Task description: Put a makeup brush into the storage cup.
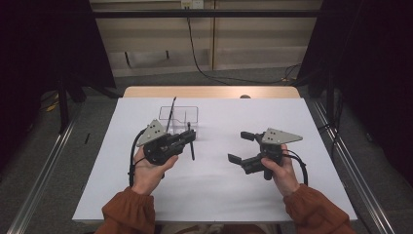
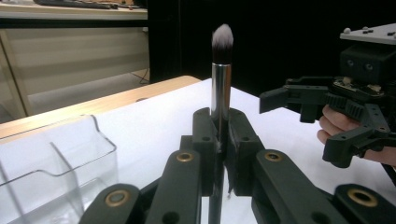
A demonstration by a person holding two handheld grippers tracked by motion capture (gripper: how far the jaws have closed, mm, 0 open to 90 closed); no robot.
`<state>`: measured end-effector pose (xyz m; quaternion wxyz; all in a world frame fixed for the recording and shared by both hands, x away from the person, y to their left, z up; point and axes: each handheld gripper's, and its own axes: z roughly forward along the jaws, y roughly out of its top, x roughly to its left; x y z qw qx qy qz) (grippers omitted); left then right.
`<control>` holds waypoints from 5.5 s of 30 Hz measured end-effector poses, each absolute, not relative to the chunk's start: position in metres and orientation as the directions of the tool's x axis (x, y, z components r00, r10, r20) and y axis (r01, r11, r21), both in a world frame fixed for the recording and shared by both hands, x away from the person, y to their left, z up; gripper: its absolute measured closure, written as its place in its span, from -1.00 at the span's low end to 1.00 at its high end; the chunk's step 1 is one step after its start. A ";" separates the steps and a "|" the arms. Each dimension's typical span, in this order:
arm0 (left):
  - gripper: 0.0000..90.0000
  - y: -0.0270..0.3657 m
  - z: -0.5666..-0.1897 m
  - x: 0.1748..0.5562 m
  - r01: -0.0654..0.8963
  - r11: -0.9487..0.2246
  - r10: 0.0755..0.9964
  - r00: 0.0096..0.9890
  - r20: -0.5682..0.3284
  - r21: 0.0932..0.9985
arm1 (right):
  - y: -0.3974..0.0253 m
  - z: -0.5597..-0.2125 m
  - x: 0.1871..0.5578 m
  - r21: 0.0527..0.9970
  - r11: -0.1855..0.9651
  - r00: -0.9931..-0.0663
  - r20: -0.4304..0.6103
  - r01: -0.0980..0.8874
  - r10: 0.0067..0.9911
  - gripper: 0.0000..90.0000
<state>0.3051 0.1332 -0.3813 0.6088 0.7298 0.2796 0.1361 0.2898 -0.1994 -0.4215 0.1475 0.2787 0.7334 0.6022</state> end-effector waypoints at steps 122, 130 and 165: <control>0.87 0.179 -0.327 0.410 0.213 -0.076 0.769 0.634 -0.078 0.974 | -0.291 -0.440 0.233 0.969 0.085 -0.647 0.088 0.232 0.758 -1.00; 0.87 0.180 -0.331 0.420 0.212 -0.090 0.787 0.614 -0.060 0.973 | -0.291 -0.440 0.232 0.969 0.083 -0.649 0.092 0.234 0.756 -1.00; 0.87 0.175 -0.370 0.431 0.290 -0.142 0.792 0.607 -0.067 0.946 | -0.290 -0.441 0.233 0.965 0.093 -0.650 0.091 0.243 0.755 -1.00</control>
